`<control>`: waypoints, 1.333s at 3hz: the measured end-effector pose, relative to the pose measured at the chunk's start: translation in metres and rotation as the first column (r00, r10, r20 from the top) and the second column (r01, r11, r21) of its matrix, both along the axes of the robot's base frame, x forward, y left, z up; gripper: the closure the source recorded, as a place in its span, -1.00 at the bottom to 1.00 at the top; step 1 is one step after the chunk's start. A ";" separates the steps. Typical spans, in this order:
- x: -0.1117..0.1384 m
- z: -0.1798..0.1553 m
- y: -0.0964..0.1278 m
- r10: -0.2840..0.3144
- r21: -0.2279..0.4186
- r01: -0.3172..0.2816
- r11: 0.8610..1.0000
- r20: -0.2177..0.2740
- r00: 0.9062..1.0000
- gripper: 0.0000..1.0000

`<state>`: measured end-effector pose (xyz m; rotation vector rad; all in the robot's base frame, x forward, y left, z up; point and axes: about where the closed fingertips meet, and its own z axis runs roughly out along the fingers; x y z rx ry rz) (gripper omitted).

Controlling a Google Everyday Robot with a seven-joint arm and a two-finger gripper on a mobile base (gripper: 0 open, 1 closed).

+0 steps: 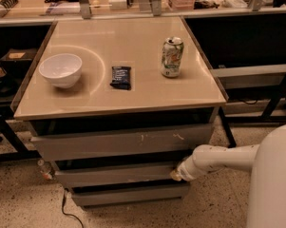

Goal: Close middle drawer

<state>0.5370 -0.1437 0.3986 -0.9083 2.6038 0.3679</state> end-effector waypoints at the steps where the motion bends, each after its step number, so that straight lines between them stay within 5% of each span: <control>1: 0.000 0.000 0.000 0.000 0.000 0.000 1.000 0.000 1.000 0.92; 4: 0.000 0.000 0.000 0.000 0.000 0.000 1.000 0.000 1.000 -0.38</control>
Offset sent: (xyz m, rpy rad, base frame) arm 0.0000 0.0000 0.0000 0.0000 0.0000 0.0000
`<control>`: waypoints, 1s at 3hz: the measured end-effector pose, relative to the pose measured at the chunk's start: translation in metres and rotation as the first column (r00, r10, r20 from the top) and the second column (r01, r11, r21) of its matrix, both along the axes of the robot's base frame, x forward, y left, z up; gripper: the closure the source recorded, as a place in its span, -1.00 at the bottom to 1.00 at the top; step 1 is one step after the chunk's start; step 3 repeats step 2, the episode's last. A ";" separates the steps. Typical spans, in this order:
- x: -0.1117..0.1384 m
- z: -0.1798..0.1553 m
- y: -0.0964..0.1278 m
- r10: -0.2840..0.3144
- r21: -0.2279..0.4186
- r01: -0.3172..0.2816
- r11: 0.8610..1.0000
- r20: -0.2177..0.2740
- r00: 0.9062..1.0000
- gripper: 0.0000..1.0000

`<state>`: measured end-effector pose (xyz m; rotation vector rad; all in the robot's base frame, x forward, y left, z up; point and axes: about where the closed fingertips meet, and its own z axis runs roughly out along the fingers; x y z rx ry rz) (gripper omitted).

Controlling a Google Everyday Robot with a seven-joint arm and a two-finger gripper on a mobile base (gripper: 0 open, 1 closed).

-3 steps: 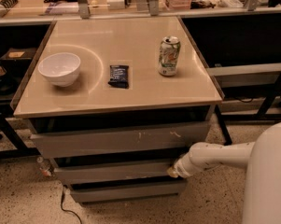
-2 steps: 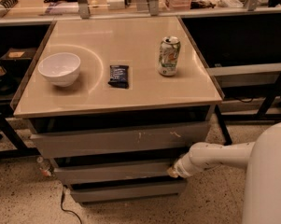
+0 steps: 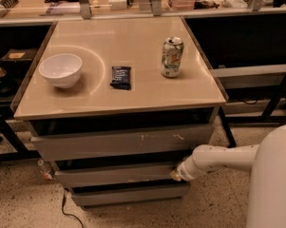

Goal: Close middle drawer

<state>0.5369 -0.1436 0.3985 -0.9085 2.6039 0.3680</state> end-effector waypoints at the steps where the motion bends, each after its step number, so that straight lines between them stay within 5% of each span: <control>1: 0.000 0.000 0.000 0.000 0.000 0.000 1.000 0.000 1.000 -0.84; 3: 0.000 0.000 0.000 0.000 0.000 0.000 1.000 0.000 1.000 -1.00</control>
Offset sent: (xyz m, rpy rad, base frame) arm 0.0000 0.0000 0.0000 0.0000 0.0000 0.0000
